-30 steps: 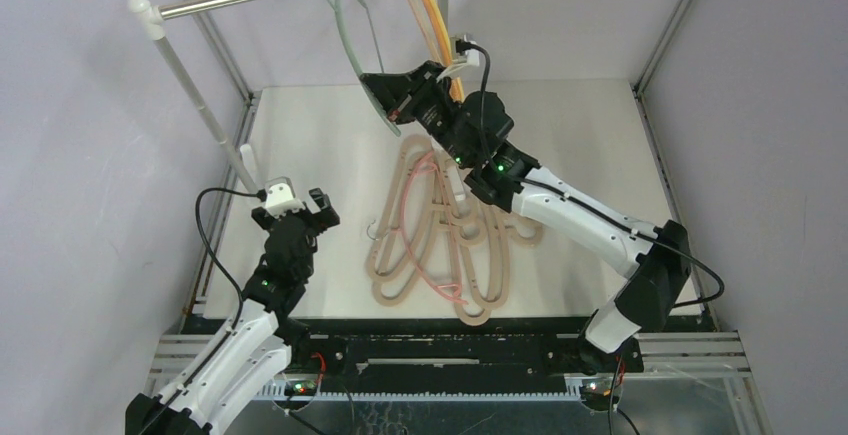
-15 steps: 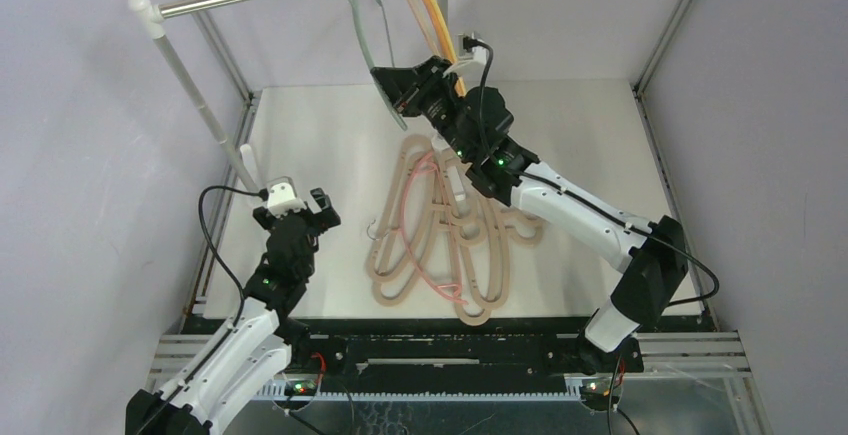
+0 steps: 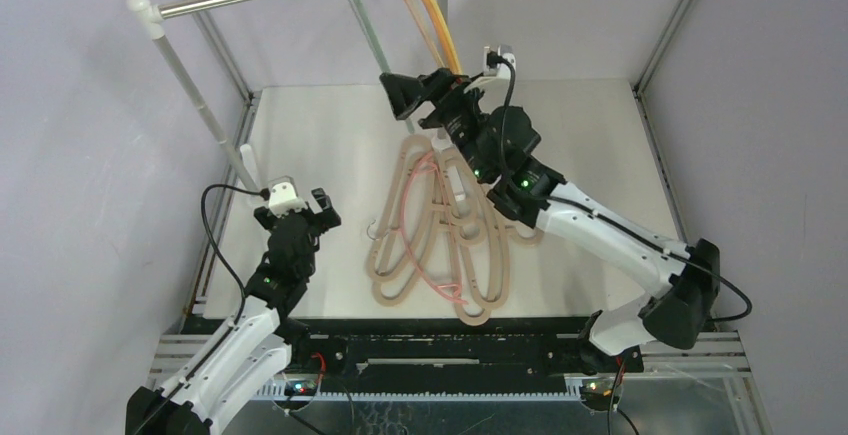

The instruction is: Organize the hangers

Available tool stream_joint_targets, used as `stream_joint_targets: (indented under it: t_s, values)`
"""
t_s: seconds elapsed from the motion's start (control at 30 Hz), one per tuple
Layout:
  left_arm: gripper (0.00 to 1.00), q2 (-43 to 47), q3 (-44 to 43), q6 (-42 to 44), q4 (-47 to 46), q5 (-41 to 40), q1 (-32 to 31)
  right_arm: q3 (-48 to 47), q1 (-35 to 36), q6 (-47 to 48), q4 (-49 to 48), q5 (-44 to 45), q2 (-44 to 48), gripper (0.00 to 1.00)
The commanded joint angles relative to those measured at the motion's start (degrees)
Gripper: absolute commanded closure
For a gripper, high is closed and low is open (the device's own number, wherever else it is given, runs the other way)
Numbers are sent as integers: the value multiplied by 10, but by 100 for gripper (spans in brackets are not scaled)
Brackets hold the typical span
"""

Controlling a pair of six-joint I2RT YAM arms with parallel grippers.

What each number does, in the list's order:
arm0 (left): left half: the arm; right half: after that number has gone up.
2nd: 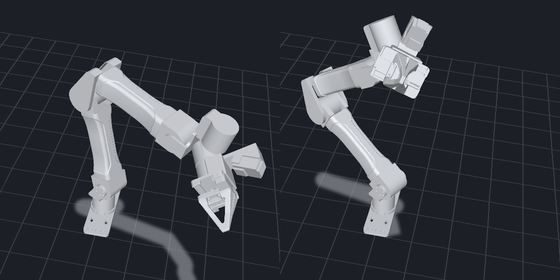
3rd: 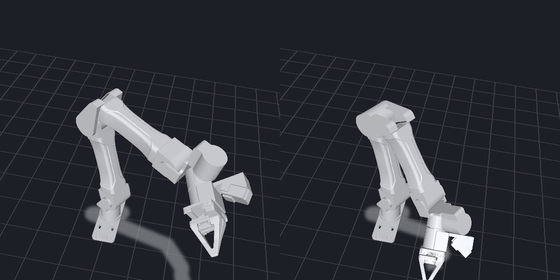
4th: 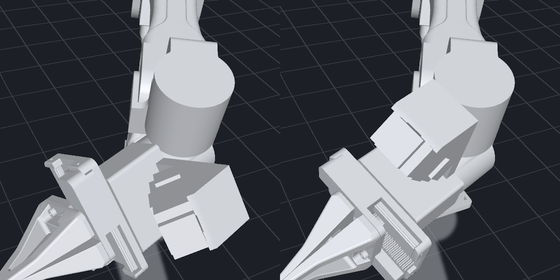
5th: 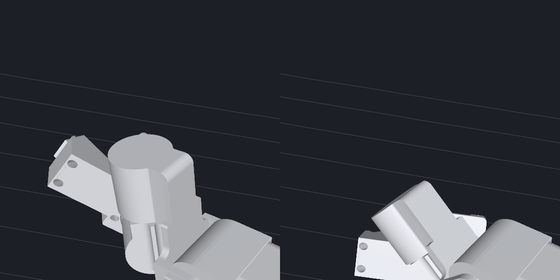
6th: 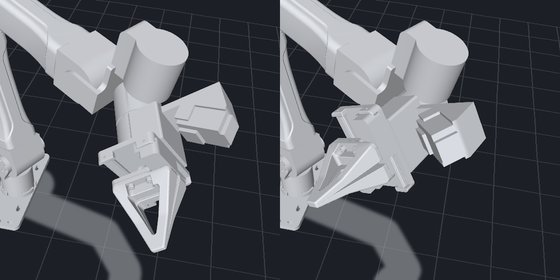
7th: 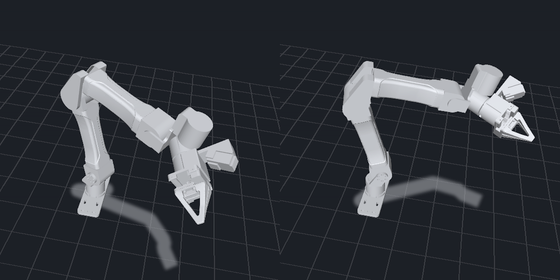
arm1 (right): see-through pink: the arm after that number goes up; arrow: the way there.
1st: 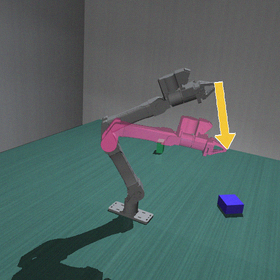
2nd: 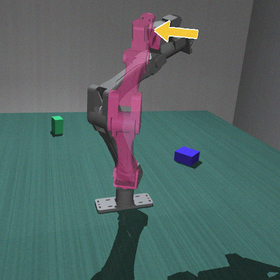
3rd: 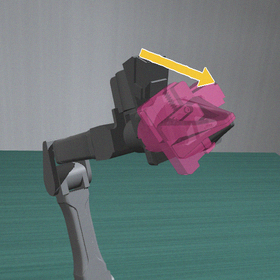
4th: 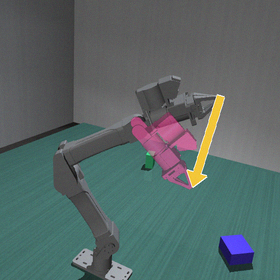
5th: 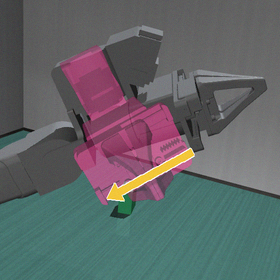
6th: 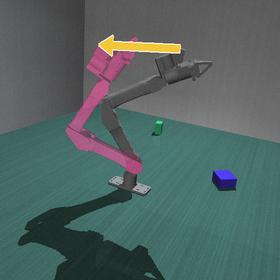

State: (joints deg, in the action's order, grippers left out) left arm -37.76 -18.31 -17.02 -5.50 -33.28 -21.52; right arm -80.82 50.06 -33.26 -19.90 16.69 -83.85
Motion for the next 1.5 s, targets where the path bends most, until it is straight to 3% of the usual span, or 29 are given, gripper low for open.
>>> stream_joint_targets:
  t_s: [0.0, 0.27, 0.53, 0.77, 1.1, 1.47]
  values:
    - [1, 3, 2, 5, -26, -8, -3, 7, 60, 149, 13, 62, 54, 0]
    - [1, -2, 4, 2, -26, -14, -3, 51, 189, 308, 129, 147, 112, 0]
    - [1, -16, -1, -1, -25, -6, -2, 138, 257, 256, 279, 200, 108, 5]
    - [1, -3, 2, 1, -24, -10, -3, 205, 259, 160, 372, 200, 54, 7]
    - [1, -6, 3, 0, -24, -10, -2, 208, 231, 83, 454, 147, -82, 9]
    - [1, -12, 3, 1, -27, -12, -2, 238, 200, 74, 434, 75, -131, 14]
